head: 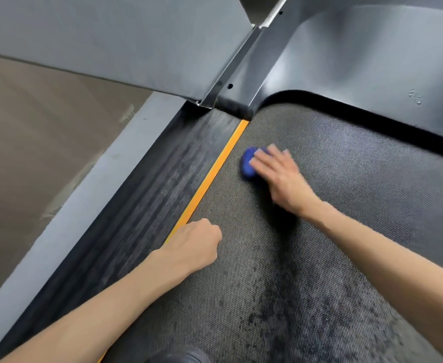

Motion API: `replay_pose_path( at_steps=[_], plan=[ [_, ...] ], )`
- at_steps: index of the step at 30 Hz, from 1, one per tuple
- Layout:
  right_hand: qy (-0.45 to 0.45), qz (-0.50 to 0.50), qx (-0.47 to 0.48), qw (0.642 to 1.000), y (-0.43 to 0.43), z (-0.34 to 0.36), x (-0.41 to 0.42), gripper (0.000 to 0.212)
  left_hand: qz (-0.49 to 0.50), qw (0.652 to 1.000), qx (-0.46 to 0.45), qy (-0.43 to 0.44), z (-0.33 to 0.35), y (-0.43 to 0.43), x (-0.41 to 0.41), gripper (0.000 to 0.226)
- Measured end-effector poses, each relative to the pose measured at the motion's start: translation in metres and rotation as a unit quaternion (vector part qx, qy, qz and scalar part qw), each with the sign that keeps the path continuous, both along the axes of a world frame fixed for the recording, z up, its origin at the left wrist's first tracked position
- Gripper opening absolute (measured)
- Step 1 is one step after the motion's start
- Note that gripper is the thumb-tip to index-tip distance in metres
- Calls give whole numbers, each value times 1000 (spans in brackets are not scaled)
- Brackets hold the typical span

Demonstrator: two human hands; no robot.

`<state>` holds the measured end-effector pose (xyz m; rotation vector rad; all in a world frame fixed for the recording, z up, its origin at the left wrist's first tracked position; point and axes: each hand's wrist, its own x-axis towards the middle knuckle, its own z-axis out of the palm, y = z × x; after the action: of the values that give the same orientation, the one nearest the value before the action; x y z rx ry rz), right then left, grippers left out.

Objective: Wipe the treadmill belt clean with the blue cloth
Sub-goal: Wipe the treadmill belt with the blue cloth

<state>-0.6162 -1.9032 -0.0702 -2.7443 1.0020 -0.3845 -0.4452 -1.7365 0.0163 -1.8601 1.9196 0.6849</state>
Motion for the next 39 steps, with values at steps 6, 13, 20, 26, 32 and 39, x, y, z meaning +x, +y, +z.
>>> replay_pose_path(
  at_steps=[6, 13, 20, 26, 32, 39],
  plan=[
    [-126, -208, 95, 965, 29, 6, 40, 51, 22, 998, 15, 55, -5, -4, 12, 40],
    [43, 229, 32, 972, 104, -9, -4, 59, -10, 999, 14, 27, -1, 0, 10, 34],
    [-89, -259, 108, 956, 31, 9, 20, 66, -2, 1000, -2, 31, -6, -1, 1, 31],
    [37, 93, 11, 995, 149, 0, 17, 66, 5, 1000, 1, 8, -8, 2, 2, 35],
    [40, -186, -28, 981, 31, 5, -41, 57, 35, 999, -31, 22, -8, -2, -5, 32],
    [-107, -244, 32, 963, 56, 7, -21, 40, 102, 988, -108, 49, -1, -17, -6, 31]
  ],
)
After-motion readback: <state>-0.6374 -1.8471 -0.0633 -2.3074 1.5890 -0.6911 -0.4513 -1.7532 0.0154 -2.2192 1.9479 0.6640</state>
